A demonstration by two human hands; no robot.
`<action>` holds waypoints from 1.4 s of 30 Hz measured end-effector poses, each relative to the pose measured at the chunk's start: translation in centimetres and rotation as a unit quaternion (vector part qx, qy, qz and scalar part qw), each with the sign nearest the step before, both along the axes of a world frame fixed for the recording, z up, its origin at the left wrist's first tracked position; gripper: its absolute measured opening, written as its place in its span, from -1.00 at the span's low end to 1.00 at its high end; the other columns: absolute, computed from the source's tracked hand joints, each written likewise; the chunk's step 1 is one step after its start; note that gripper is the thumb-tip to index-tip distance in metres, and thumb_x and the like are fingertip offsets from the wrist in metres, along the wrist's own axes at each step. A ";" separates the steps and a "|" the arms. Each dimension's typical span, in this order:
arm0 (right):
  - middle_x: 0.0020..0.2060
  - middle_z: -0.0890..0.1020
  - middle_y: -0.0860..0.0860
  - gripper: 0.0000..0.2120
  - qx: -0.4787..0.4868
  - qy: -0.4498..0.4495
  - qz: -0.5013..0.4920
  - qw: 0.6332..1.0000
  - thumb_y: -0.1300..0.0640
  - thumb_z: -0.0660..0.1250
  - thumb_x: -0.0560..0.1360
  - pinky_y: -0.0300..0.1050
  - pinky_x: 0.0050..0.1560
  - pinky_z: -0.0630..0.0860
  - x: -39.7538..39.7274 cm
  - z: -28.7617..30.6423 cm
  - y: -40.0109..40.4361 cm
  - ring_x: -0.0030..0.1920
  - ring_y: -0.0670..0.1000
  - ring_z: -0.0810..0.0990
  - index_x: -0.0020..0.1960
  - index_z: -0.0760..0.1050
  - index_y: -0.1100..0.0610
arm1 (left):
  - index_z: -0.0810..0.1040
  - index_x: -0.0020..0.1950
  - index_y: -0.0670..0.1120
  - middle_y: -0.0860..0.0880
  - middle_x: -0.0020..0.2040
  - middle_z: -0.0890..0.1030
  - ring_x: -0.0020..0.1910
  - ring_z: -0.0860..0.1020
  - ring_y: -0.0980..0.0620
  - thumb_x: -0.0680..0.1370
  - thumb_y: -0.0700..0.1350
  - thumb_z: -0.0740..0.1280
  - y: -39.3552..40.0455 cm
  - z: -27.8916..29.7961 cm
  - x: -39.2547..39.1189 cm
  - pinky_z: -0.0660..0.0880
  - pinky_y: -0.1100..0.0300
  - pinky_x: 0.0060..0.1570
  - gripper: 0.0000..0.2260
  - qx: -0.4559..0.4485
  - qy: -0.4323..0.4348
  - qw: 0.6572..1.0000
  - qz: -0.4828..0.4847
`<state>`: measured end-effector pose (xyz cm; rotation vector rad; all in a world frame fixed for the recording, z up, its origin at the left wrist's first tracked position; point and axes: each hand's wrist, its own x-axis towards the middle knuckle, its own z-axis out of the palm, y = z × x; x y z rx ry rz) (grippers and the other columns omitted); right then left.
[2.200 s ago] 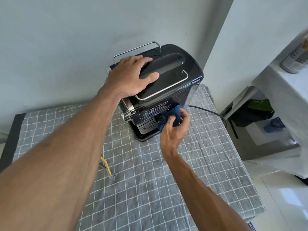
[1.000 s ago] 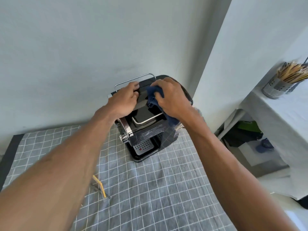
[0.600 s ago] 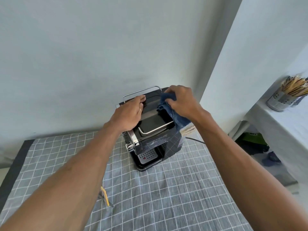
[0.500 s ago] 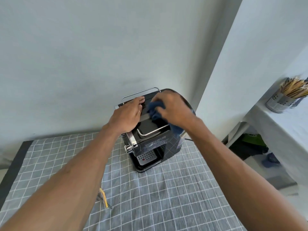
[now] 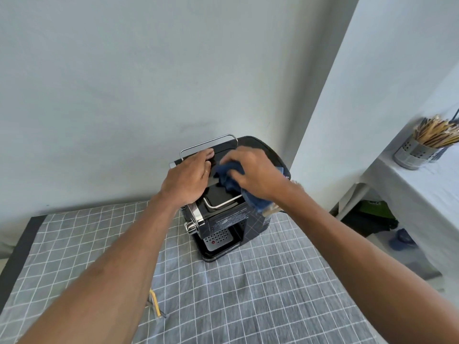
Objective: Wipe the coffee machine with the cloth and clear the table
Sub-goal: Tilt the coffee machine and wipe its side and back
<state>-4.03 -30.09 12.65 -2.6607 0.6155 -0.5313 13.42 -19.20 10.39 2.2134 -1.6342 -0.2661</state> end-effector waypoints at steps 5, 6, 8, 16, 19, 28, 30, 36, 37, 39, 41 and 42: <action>0.07 0.66 0.10 -0.77 0.016 0.005 -0.127 0.992 0.27 0.34 0.55 -0.23 0.04 0.39 -0.8 0.0 -3.6 0.05 0.06 0.60 0.17 0.63 0.15 | 0.25 0.60 0.09 0.07 0.55 0.41 0.47 0.44 -0.03 0.76 0.03 -0.01 -0.1 0.2 -0.4 0.46 -0.12 0.25 -0.61 0.009 -0.013 1.000 0.003; 0.09 0.64 0.13 -0.76 0.015 0.000 -0.162 0.987 0.28 0.31 0.56 -0.20 0.02 0.39 0.1 0.0 -4.4 0.07 0.10 0.60 0.19 0.62 0.17 | 0.25 0.60 0.09 0.05 0.54 0.42 0.46 0.45 -0.04 0.76 0.03 -0.02 -0.1 0.3 -0.4 0.46 -0.12 0.24 -0.61 0.011 -0.015 1.000 0.006; 0.13 0.59 0.17 -0.74 -0.006 0.000 -0.181 0.983 0.29 0.26 0.59 -0.13 0.04 0.43 1.9 0.0 -4.1 0.12 0.17 0.58 0.24 0.59 0.19 | 0.26 0.59 0.09 0.04 0.53 0.43 0.46 0.44 -0.06 0.76 0.02 -0.01 -0.1 0.3 -0.5 0.46 -0.13 0.23 -0.61 0.012 -0.016 1.000 0.009; 0.01 0.54 0.01 -0.75 -0.040 -0.003 -0.044 0.998 0.29 0.30 0.56 -0.15 0.13 0.48 -1.8 -0.7 0.4 0.01 0.01 0.51 0.20 0.61 0.13 | 0.24 0.59 0.10 0.14 0.54 0.41 0.49 0.42 0.01 0.74 0.11 0.00 -0.3 -0.1 -0.3 0.44 -0.10 0.27 -0.59 -0.001 -0.013 1.000 0.011; 0.02 0.58 0.08 -0.76 -0.012 -0.015 -0.157 0.987 0.28 0.27 0.56 -0.08 0.08 0.49 -0.7 -0.3 -3.3 0.02 0.07 0.54 0.17 0.62 0.19 | 0.23 0.60 0.13 0.11 0.58 0.36 0.55 0.33 0.02 0.71 0.23 0.00 -0.4 -0.1 -0.6 0.42 -0.17 0.32 -0.52 0.017 -0.039 0.999 0.009; 0.01 0.69 0.10 -0.73 -0.021 -0.011 -0.137 0.990 0.30 0.27 0.55 -0.10 0.07 0.50 0.2 0.1 -2.4 0.03 0.10 0.60 0.14 0.68 0.15 | 0.19 0.64 0.14 0.17 0.64 0.20 0.64 0.12 0.10 0.67 0.32 -0.07 -0.5 -0.5 -0.5 0.32 -0.19 0.42 -0.44 0.033 -0.075 0.996 -0.016; 0.07 0.68 0.18 -0.73 0.007 -0.004 -0.231 0.973 0.30 0.23 0.56 0.04 0.12 0.56 0.0 -0.1 -5.0 0.10 0.20 0.61 0.17 0.64 0.21 | 0.18 0.64 0.15 0.17 0.65 0.19 0.64 0.11 0.11 0.67 0.34 -0.07 -0.5 -0.4 -0.5 0.31 -0.19 0.42 -0.42 0.033 -0.070 0.997 -0.017; 0.09 0.65 0.10 -0.70 0.048 -0.102 -0.223 0.968 0.22 0.24 0.61 -0.18 0.14 0.43 -1.1 -2.4 -3.3 0.08 0.08 0.57 0.26 0.64 0.10 | 0.21 0.63 0.17 0.16 0.64 0.21 0.62 0.16 0.09 0.66 0.36 -0.04 -0.4 -0.5 -0.4 0.34 -0.18 0.39 -0.43 0.027 -0.072 0.997 -0.016; 0.10 0.65 0.04 -0.72 0.072 -0.154 -0.238 0.956 0.19 0.26 0.62 -0.25 0.14 0.41 -2.1 -3.1 -2.1 0.08 0.01 0.57 0.27 0.63 0.07 | 0.21 0.62 0.19 0.17 0.63 0.22 0.61 0.17 0.09 0.66 0.36 -0.03 -0.4 -0.5 -0.4 0.34 -0.17 0.38 -0.44 0.026 -0.071 0.997 -0.017; 0.15 0.60 -0.05 -0.74 0.128 -0.282 -0.318 0.896 0.14 0.27 0.65 -0.28 0.19 0.45 -3.6 -4.6 0.6 0.12 -0.09 0.57 0.30 0.58 0.03 | 0.22 0.61 0.25 0.18 0.63 0.22 0.60 0.19 0.09 0.65 0.37 -0.03 -0.5 -0.5 -0.5 0.36 -0.17 0.36 -0.46 0.024 -0.070 0.997 -0.022; 0.16 0.53 -0.05 -0.75 0.164 -0.377 -0.395 0.822 0.15 0.25 0.68 -0.37 0.18 0.45 -3.8 -6.6 3.3 0.13 -0.19 0.53 0.33 0.52 0.08 | 0.20 0.60 0.30 0.19 0.62 0.22 0.59 0.21 0.08 0.64 0.39 -0.04 -0.5 -0.4 -0.5 0.38 -0.16 0.34 -0.47 0.028 -0.070 0.997 -0.024; 0.16 0.50 -0.02 -0.75 0.163 -0.397 -0.418 0.801 0.16 0.23 0.69 -0.42 0.17 0.43 -3.4 -7.6 4.7 0.12 -0.23 0.49 0.34 0.49 0.12 | 0.19 0.59 0.34 0.19 0.61 0.23 0.59 0.21 0.08 0.63 0.41 -0.04 -0.5 -0.5 -0.5 0.38 -0.16 0.34 -0.47 0.030 -0.072 0.997 -0.024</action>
